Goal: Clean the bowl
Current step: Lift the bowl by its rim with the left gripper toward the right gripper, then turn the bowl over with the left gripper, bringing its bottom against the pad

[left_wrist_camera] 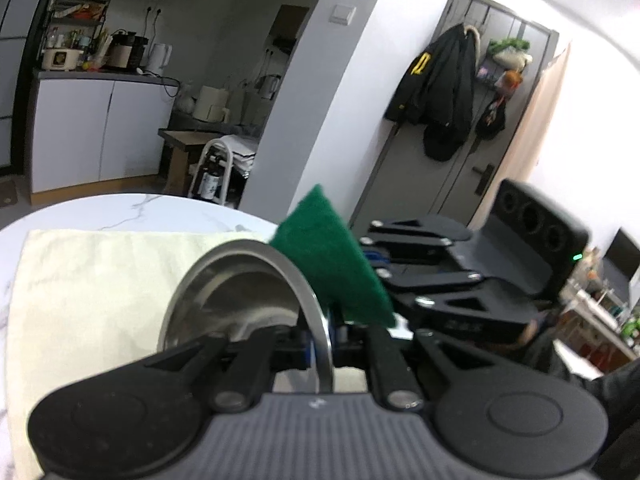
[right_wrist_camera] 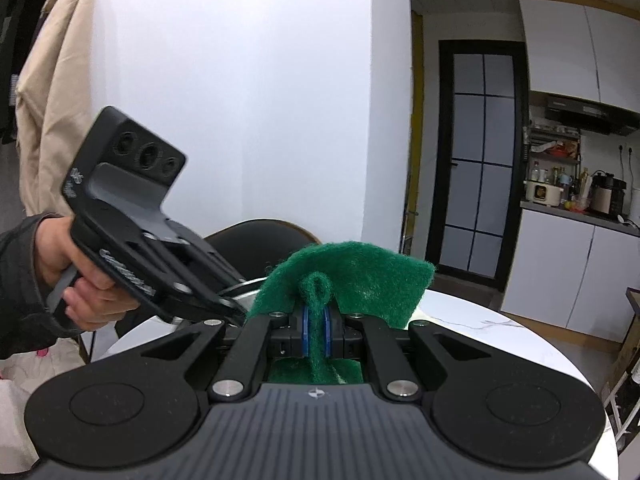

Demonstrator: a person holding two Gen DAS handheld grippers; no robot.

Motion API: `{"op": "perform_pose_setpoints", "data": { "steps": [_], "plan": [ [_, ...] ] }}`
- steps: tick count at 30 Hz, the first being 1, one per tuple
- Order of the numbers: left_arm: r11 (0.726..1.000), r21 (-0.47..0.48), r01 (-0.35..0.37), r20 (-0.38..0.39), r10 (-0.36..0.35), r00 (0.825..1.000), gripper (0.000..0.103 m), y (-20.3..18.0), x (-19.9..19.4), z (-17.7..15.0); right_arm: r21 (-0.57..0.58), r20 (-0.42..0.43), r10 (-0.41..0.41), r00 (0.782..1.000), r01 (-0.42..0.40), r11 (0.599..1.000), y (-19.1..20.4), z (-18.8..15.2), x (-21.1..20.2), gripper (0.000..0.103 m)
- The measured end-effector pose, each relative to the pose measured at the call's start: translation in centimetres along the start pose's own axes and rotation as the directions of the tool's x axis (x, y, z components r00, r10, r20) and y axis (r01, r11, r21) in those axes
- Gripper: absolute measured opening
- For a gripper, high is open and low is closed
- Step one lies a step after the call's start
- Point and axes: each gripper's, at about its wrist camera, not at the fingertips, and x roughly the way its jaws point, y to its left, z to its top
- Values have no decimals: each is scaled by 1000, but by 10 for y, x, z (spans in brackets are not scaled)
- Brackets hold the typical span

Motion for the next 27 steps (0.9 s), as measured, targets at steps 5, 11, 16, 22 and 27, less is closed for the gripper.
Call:
{"op": "perform_pose_setpoints", "data": {
  "steps": [5, 11, 16, 22, 27],
  "plan": [
    [1000, -26, 13, 18, -13, 1000, 8, 4, 1, 0, 24, -16, -28, 999, 29, 999, -13, -4, 8, 8],
    [999, -33, 9, 20, -8, 1000, 8, 7, 2, 2, 8, 0, -3, 1000, 3, 1000, -11, 1, 7, 8],
    [999, -39, 10, 12, -9, 1000, 8, 10, 4, 3, -30, 6, 18, 1000, -18, 999, -3, 8, 3, 8],
    [999, -48, 18, 2, -18, 1000, 7, 12, 6, -1, -45, 9, 65, 998, -64, 997, 0, 13, 2, 8],
    [997, -62, 48, 21, -47, 999, 7, 14, 2, -3, -53, 18, 90, 996, -89, 995, -2, 14, 1, 8]
  ]
}}
